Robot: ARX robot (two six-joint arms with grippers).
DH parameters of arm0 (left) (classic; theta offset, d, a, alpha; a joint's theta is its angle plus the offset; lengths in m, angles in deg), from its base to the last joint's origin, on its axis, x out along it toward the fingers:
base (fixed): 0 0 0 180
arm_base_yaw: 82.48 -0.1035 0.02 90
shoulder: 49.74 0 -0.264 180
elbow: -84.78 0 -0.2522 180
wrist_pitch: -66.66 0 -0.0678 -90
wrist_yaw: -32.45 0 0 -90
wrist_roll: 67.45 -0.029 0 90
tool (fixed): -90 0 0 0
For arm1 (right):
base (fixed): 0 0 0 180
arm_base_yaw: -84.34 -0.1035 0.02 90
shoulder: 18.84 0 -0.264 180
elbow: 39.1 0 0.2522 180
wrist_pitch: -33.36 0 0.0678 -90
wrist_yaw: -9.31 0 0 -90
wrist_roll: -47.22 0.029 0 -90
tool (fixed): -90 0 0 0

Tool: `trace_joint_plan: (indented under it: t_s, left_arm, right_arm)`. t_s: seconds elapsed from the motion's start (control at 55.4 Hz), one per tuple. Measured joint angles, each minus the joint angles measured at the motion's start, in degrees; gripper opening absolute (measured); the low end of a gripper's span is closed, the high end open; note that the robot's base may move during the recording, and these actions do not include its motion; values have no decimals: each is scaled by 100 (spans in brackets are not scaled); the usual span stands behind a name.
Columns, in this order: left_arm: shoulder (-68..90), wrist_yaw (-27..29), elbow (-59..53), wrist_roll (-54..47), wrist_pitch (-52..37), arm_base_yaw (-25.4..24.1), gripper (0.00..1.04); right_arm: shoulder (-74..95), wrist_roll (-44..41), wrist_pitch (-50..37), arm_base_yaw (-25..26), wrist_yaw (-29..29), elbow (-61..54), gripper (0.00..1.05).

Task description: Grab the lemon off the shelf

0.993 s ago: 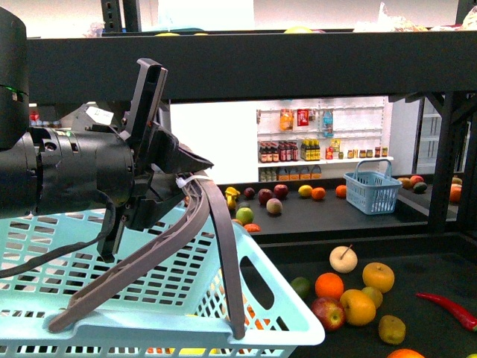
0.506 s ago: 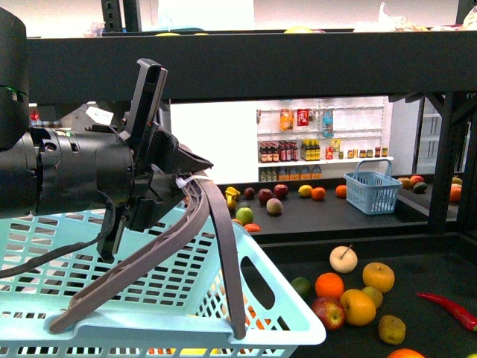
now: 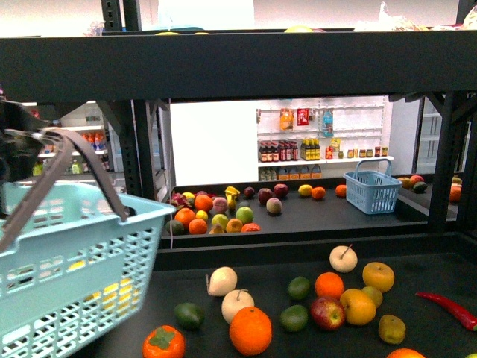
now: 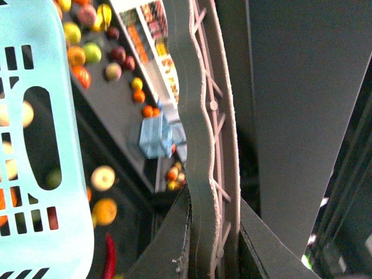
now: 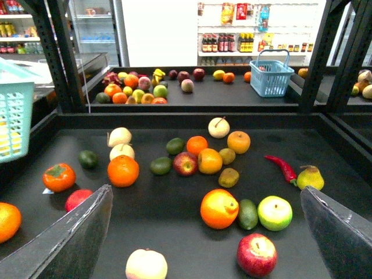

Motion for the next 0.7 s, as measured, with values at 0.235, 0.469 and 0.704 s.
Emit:
trace_joint_plan:
  t_s: [0.235, 0.469, 0.704]
  left_arm:
    - [136, 719, -85, 555, -1056, -1191, 12]
    - [249, 754, -638, 754, -1902, -1718, 12]
    - [461, 758, -868, 1019, -2542, -1965, 12]
  right_arm:
    - [0, 0, 0, 0, -2, 0, 97]
    - [0, 0, 0, 0, -2, 0, 97]
    - [0, 2, 0, 0, -2, 0, 97]
